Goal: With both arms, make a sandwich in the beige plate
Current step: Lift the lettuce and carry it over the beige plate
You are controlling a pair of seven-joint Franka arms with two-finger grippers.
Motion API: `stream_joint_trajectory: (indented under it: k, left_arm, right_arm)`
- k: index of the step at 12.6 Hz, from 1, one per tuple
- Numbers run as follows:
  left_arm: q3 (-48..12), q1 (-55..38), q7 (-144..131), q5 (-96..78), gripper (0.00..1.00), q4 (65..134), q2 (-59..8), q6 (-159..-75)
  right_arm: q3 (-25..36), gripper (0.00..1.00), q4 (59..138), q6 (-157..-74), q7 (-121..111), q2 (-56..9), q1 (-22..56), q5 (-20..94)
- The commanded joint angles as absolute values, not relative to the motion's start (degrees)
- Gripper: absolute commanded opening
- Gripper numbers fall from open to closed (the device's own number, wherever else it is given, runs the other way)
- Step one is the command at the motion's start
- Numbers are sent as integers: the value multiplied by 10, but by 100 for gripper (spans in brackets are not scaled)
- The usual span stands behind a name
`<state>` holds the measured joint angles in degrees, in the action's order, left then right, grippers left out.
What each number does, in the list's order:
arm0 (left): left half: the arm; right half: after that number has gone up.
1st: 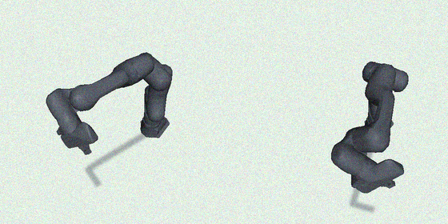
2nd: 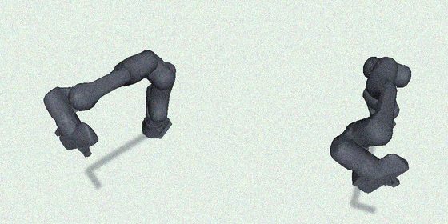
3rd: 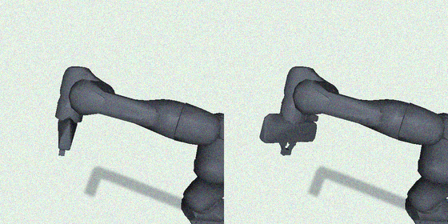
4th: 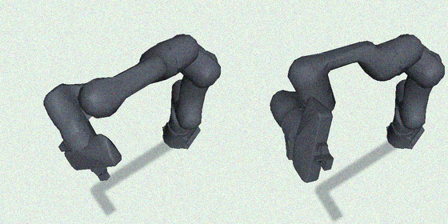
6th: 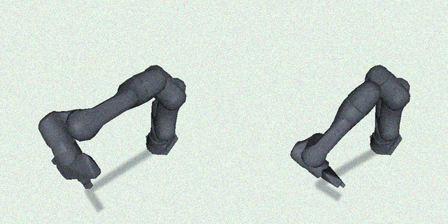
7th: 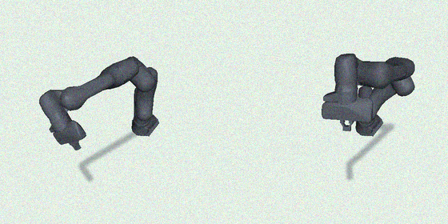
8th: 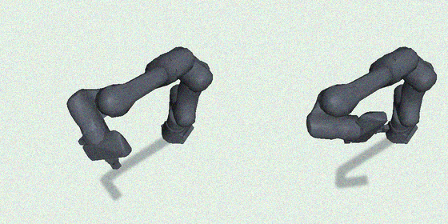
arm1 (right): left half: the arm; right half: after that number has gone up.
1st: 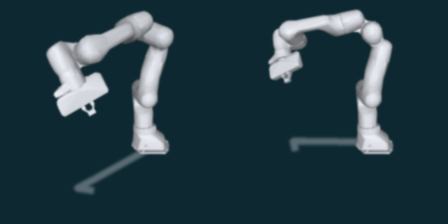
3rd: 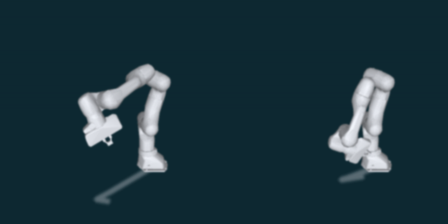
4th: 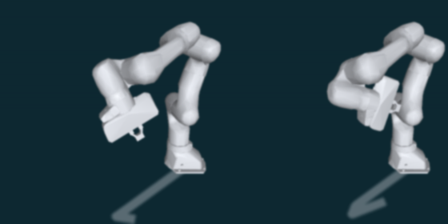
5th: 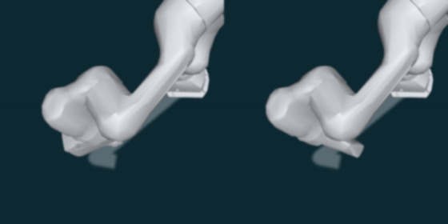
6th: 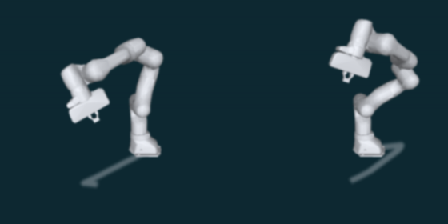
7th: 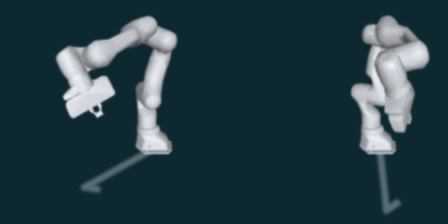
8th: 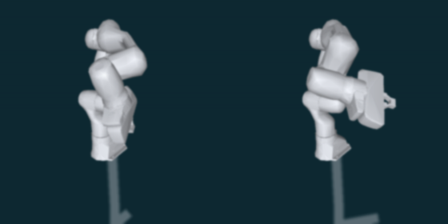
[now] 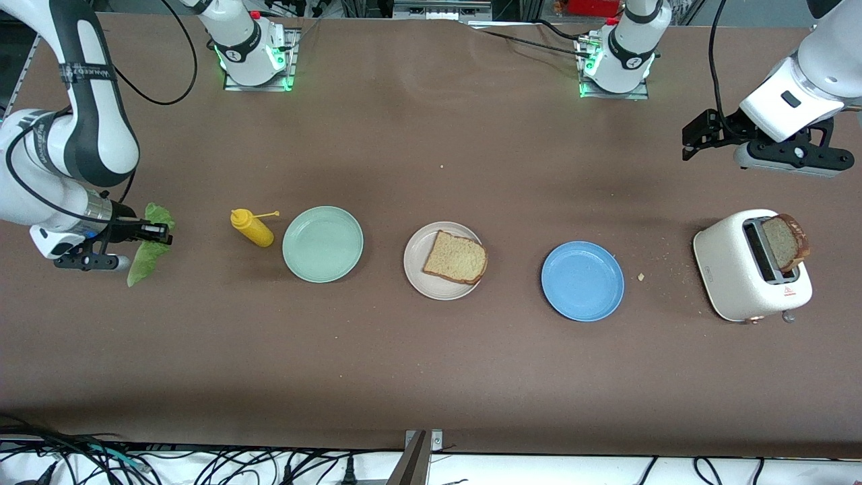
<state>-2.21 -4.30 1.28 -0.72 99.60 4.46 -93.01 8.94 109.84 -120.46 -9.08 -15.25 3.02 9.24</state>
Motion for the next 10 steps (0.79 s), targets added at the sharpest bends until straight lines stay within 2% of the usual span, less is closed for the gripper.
stream_joint_trajectory:
  k: [1, 10]
  left_arm:
    - [-21, -40, 17, -14, 100, 984, 40, -926]
    - [-23, -41, 16, -11, 100, 983, 40, -927]
  right_arm:
    - [91, 4, 1081, -1166, -92, -127, 44, 82]
    - [93, 5, 1043, -1129, -79, -103, 142, 93]
